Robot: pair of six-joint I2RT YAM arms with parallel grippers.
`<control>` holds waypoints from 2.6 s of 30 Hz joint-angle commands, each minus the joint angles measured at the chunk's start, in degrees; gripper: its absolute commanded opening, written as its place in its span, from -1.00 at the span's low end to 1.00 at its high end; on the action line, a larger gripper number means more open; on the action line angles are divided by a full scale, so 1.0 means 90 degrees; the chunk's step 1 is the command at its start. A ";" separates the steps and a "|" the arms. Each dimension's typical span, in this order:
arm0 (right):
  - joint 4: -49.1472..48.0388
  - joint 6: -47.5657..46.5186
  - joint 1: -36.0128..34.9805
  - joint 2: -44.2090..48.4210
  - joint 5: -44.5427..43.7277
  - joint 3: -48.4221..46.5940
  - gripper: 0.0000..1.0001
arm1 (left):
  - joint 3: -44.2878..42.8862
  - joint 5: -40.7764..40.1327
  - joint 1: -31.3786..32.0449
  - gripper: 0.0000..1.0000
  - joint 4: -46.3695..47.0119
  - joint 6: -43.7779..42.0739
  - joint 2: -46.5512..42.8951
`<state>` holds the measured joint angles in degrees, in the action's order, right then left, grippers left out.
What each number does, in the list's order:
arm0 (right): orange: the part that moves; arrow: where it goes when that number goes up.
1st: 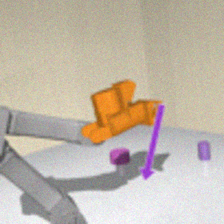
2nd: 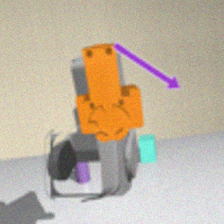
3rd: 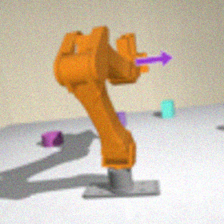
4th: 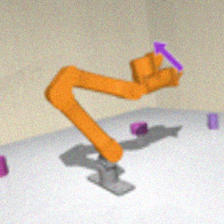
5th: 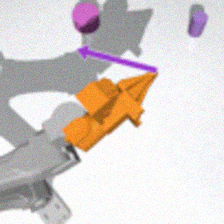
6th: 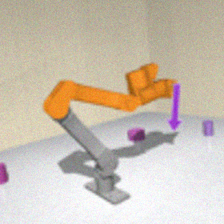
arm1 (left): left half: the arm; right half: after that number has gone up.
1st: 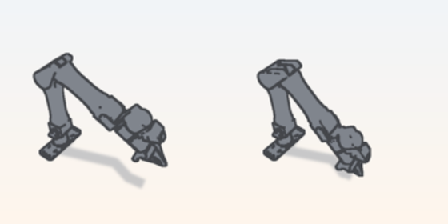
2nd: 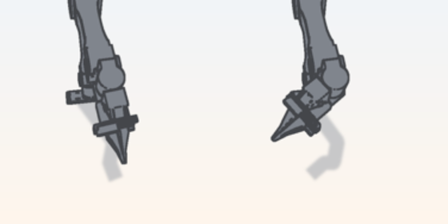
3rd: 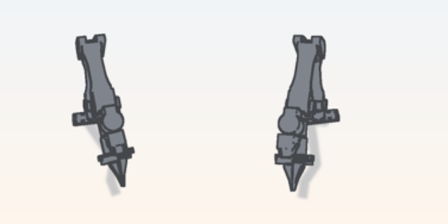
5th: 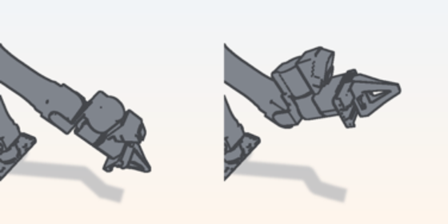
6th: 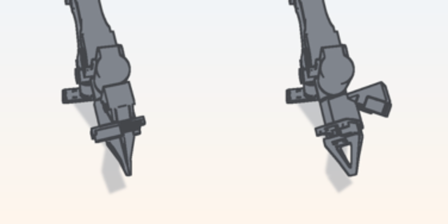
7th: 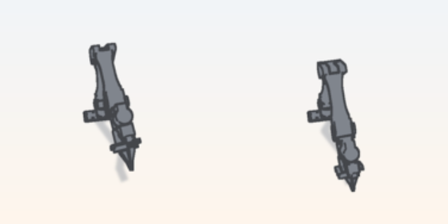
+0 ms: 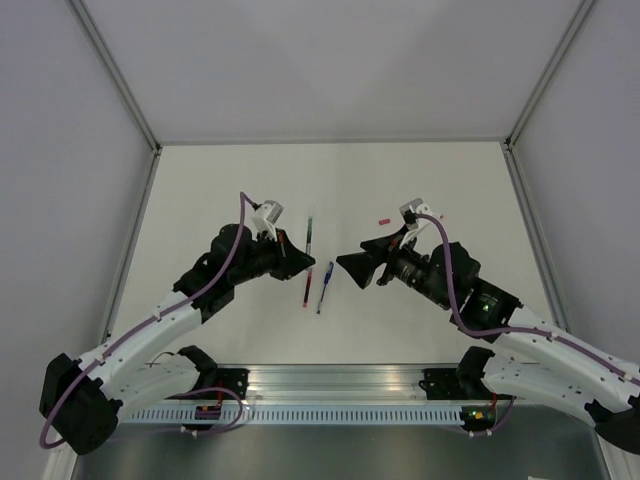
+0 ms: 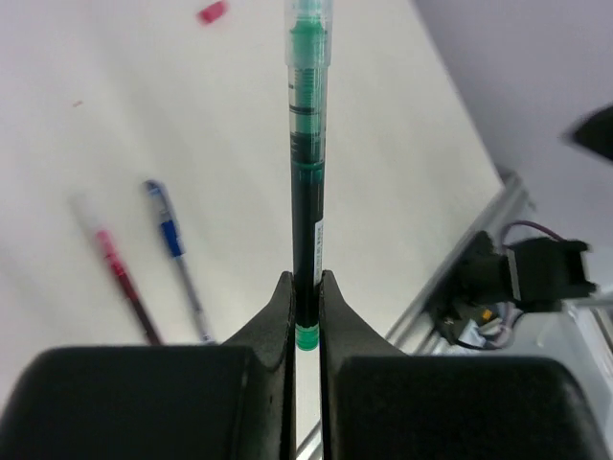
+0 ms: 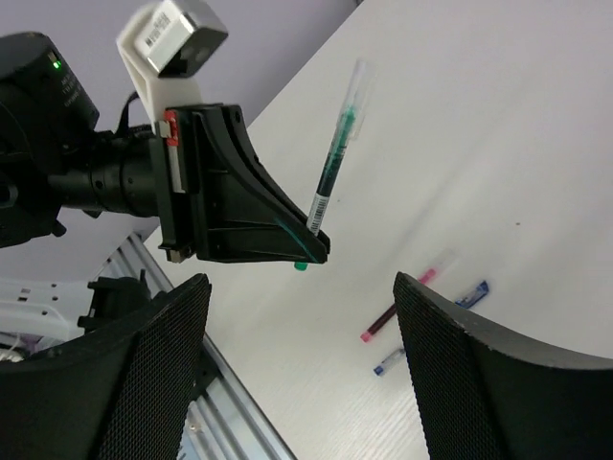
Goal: Insert the pens into the pen caps
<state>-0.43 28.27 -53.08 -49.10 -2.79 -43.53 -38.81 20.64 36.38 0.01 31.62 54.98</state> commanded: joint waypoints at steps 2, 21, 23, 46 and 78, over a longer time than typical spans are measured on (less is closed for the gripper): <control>0.0633 -0.0387 0.0009 0.0630 -0.0901 0.0011 0.69 | 0.0297 -0.1784 -0.0009 -0.95 -0.1328 0.0139 0.0267; 0.0926 -0.0700 -0.0001 0.1510 -0.0882 0.0256 0.72 | 0.1109 -0.2529 -0.0009 -0.95 -0.1212 0.0736 0.2054; 0.0946 -0.0719 0.0009 0.1559 -0.0872 0.0256 0.72 | 0.1050 -0.2547 0.0001 -0.95 -0.1299 0.0716 0.2357; 0.1190 -0.1003 -0.0001 0.1258 -0.1818 0.0092 0.69 | 0.0495 -0.2011 0.0001 0.32 -0.2042 0.0687 0.0934; 0.3172 -0.4742 0.5322 -0.6767 0.1599 -0.4890 0.62 | 0.0806 -0.2098 -0.0009 0.88 -0.0393 -0.0007 -0.0688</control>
<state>25.76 -8.80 -4.47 -104.57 6.76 -85.19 -32.93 3.31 36.34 -7.16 31.99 53.08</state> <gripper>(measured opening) 0.824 0.941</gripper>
